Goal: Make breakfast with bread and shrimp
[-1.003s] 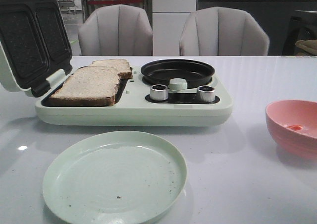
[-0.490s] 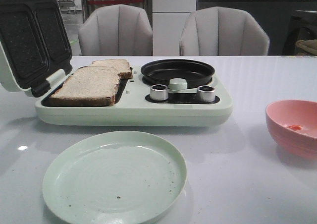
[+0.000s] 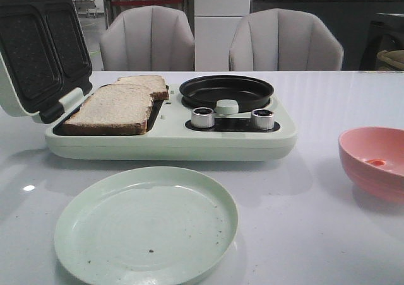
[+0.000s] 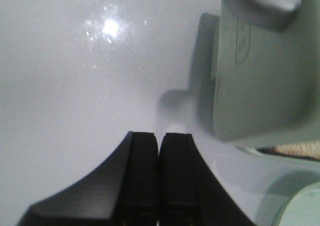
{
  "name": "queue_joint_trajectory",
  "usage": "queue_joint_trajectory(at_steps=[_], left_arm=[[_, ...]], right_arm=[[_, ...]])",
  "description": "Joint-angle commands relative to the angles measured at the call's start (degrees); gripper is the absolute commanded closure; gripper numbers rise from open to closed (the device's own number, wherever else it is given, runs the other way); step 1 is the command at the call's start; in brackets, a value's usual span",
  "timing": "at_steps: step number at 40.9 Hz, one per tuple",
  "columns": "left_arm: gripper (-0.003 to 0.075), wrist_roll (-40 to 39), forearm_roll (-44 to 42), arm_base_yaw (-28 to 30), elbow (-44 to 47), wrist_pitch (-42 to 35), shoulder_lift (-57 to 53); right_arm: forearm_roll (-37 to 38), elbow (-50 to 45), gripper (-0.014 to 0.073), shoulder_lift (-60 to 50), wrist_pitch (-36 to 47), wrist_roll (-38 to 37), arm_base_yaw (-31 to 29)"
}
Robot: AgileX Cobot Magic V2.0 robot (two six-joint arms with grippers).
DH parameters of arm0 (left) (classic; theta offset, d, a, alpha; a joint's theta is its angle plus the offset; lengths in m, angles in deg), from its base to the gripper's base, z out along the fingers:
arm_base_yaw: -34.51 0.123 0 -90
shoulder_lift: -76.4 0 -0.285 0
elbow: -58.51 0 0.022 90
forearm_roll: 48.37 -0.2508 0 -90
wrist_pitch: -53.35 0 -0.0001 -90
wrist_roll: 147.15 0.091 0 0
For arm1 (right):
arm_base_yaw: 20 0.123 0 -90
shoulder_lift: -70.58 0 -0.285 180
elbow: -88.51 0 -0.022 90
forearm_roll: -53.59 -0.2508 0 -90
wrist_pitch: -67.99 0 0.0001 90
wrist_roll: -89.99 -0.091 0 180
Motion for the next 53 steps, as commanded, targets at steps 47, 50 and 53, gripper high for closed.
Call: queue_joint_trajectory(at_steps=[47,50,53], left_arm=[[0.062,7.02,10.41,-21.96,-10.73,-0.75,-0.75],[0.062,9.19,10.02,-25.73,-6.46,-3.14,-4.55],[0.062,10.05,8.32,-29.52,-2.47,-4.17,-7.75]], right_arm=[[0.54,1.57,0.0132,-0.1,2.97,0.0,-0.09],[0.54,1.57,0.0132,-0.1,2.97,0.0,-0.09],[0.54,1.57,0.0132,-0.1,2.97,0.0,-0.09]])
